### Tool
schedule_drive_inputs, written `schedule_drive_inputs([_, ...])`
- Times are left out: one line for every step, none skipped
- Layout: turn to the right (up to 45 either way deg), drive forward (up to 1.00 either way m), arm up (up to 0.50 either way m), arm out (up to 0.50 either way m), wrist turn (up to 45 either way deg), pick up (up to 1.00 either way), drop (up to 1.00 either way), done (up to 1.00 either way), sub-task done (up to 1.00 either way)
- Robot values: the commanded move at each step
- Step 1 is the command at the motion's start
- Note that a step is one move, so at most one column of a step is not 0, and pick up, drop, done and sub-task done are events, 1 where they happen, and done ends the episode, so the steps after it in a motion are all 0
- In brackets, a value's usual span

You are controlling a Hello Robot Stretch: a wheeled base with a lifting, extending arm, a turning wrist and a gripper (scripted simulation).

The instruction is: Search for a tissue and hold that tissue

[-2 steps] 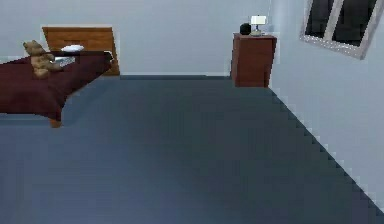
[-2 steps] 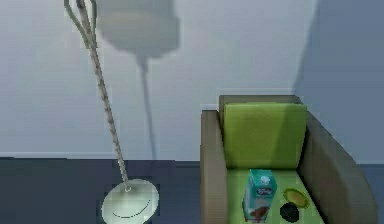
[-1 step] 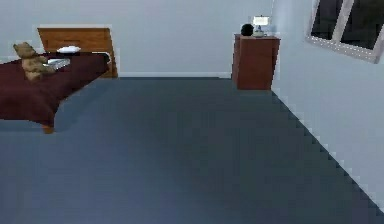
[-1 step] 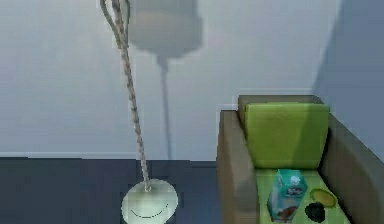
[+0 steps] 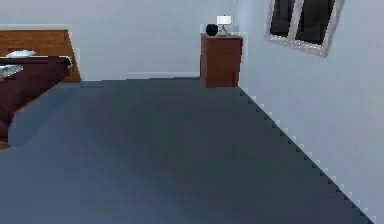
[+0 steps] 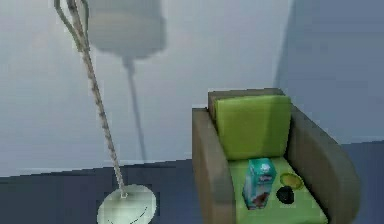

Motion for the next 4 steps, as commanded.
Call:
schedule_drive_inputs([0.0, 1.0, 0.0, 0.0, 0.0, 0.0, 0.0, 0.0, 0.0])
schedule_drive_inputs([0.0, 1.0, 0.0, 0.0, 0.0, 0.0, 0.0, 0.0, 0.0])
schedule_drive_inputs([3.0, 0.0, 0.0, 0.0, 0.0, 0.0, 0.0, 0.0, 0.0])
schedule_drive_inputs([0.0, 1.0, 0.0, 0.0, 0.0, 0.0, 0.0, 0.0, 0.0])
